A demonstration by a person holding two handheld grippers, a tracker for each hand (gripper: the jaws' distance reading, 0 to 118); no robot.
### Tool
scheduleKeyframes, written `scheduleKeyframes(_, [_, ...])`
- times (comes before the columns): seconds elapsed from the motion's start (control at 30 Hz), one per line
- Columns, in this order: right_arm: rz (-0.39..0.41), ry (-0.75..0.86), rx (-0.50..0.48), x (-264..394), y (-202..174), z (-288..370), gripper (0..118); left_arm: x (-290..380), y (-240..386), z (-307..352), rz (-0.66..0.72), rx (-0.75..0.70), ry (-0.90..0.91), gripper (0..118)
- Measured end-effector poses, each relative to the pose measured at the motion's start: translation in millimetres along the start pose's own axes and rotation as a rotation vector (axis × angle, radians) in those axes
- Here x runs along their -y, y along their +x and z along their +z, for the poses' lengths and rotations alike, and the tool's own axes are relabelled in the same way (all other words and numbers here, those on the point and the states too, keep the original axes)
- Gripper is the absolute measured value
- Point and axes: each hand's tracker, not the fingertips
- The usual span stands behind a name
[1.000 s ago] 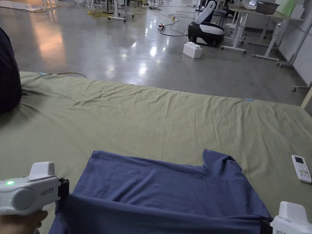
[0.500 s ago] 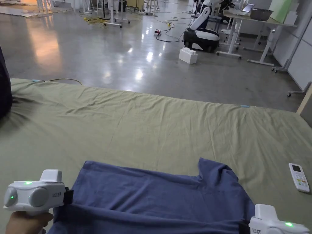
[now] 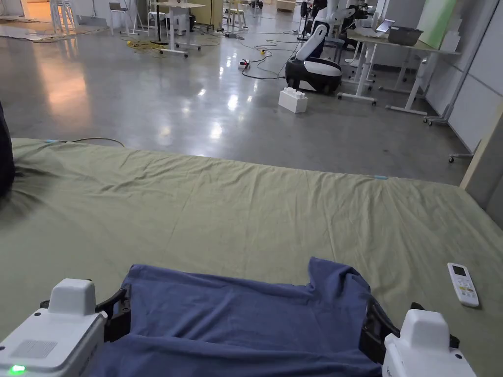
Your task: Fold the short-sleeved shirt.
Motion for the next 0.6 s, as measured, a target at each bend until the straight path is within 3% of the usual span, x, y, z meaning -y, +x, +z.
scheduleKeyframes(0.03, [0.014, 0.056, 0.011, -5.4, -3.5, 9.2, 21, -2.9, 3.3, 10.8, 0.005, -0.004, 0.025, 46])
scheduleKeyframes(0.07, [-0.013, 0.073, 0.009, -7.8, -6.2, 18.4, 13, -5.0, 6.8, 22.3, 0.019, -0.015, 0.053, 25])
scheduleKeyframes(0.1, [-0.038, 0.063, 0.000, -8.6, -8.9, 26.3, 10, -6.3, 9.6, 33.3, 0.022, -0.015, 0.083, 13])
scheduleKeyframes(0.17, [-0.034, 0.106, -0.012, -14.2, -12.9, 40.1, 3, -8.0, 14.2, 50.7, 0.008, -0.029, 0.115, 6])
scheduleKeyframes(0.33, [-0.012, 0.183, -0.034, -20.5, -22.8, 69.5, 0, -10.1, 18.2, 87.9, 0.005, -0.022, 0.145, 2])
scheduleKeyframes(0.6, [0.004, 0.177, -0.041, -23.1, -30.0, 79.4, 0, -1.2, -7.4, 99.8, 0.039, -0.026, 0.052, 1])
